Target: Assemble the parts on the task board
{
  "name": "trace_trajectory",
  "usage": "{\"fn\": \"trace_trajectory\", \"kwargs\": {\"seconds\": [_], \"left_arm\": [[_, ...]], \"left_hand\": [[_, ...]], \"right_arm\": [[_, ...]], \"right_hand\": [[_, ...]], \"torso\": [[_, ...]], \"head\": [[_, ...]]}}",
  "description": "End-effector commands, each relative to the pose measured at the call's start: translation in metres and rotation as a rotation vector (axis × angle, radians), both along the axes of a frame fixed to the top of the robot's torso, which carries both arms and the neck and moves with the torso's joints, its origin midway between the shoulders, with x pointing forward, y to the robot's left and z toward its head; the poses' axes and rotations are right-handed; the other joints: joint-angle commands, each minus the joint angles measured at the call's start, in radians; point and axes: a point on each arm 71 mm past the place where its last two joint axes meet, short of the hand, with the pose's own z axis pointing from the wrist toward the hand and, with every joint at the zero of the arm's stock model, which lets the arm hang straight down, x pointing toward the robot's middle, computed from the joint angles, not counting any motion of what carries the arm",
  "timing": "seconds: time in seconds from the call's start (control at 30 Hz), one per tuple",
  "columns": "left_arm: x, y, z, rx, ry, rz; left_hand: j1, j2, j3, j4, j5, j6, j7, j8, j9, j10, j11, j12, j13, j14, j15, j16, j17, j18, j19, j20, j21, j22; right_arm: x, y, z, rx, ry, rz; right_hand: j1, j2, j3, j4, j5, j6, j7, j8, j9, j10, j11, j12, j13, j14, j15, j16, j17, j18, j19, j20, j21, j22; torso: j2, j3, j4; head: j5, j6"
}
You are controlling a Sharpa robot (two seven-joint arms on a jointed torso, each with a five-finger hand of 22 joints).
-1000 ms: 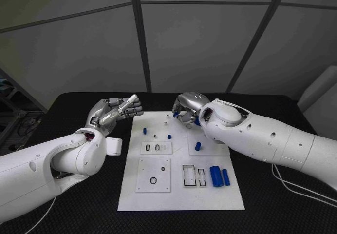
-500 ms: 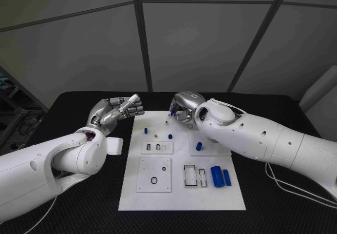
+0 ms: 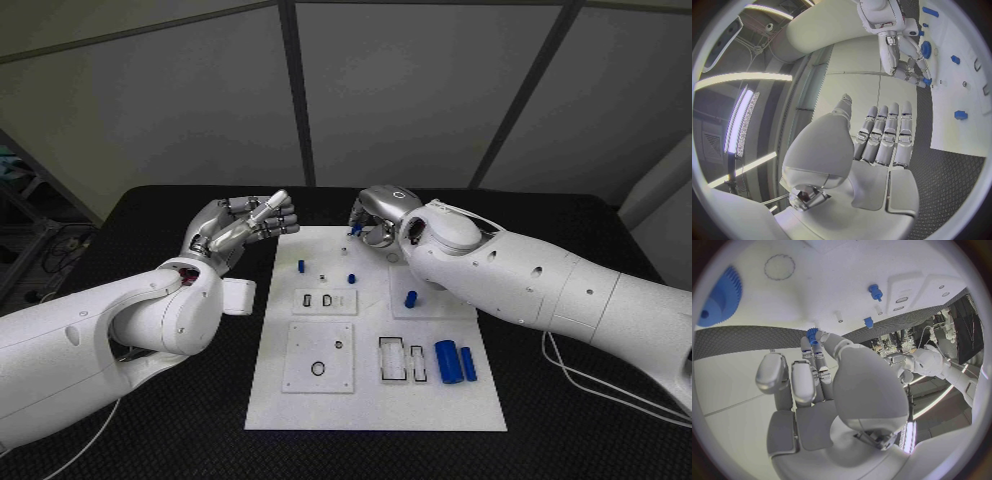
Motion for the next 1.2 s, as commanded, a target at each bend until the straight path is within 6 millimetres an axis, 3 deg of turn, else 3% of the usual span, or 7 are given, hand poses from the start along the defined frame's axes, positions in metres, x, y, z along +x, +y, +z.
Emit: {"fn": "trace_trajectory", "kwargs": {"seconds": [0.03, 0.83, 1.2], "left_arm": [[-0.0005, -0.0021, 0.0023, -0.001, -0.011, -0.016], [0.0003, -0.0029, 0.0031, -0.001, -0.008, -0.02], [0.0007, -0.0033, 0.0035, -0.001, -0.007, -0.021]], "left_hand": [[-0.002, 0.005, -0.001, -0.006, -0.006, 0.005, -0.001, -0.006, -0.001, -0.001, 0.003, -0.004, 0.001, 0.008, -0.001, -0.004, -0.001, -0.008, 0.001, 0.001, -0.001, -0.001], [-0.005, 0.006, -0.003, -0.007, -0.006, 0.003, 0.003, -0.01, -0.001, -0.005, 0.005, -0.007, 0.001, 0.008, 0.001, -0.009, -0.001, -0.009, -0.001, 0.002, -0.004, -0.004], [-0.005, 0.006, -0.003, -0.007, -0.006, 0.003, 0.003, -0.01, -0.001, -0.005, 0.005, -0.007, 0.001, 0.008, 0.001, -0.009, -0.001, -0.009, -0.001, 0.002, -0.004, -0.004]], "right_arm": [[0.0001, 0.0029, 0.0022, 0.003, -0.011, 0.016], [0.0035, 0.0118, -0.0038, -0.027, 0.038, 0.023], [0.0061, 0.0127, -0.0068, -0.04, 0.054, 0.017]], "right_hand": [[-0.005, -0.002, 0.005, 0.0, 0.007, 0.005, 0.004, 0.003, 0.0, 0.008, 0.001, 0.003, 0.001, 0.032, -0.004, 0.004, 0.002, -0.007, 0.005, 0.001, 0.006, 0.002], [-0.015, -0.005, 0.005, 0.004, 0.006, -0.002, 0.004, -0.003, -0.002, -0.001, 0.004, -0.001, -0.001, 0.03, -0.002, 0.003, -0.003, -0.006, 0.0, 0.004, 0.005, -0.003], [-0.034, -0.023, 0.01, 0.009, -0.012, -0.051, 0.012, -0.013, -0.008, -0.059, 0.016, -0.003, -0.01, 0.023, 0.009, 0.001, -0.013, 0.001, -0.026, 0.013, -0.012, -0.036]], "torso": [[0.0, 0.0, -0.0001], [0.002, -0.0001, -0.0016], [0.002, -0.0005, -0.002]], "head": [[0.002, -0.001], [0.004, -0.009], [0.005, -0.011]]}}
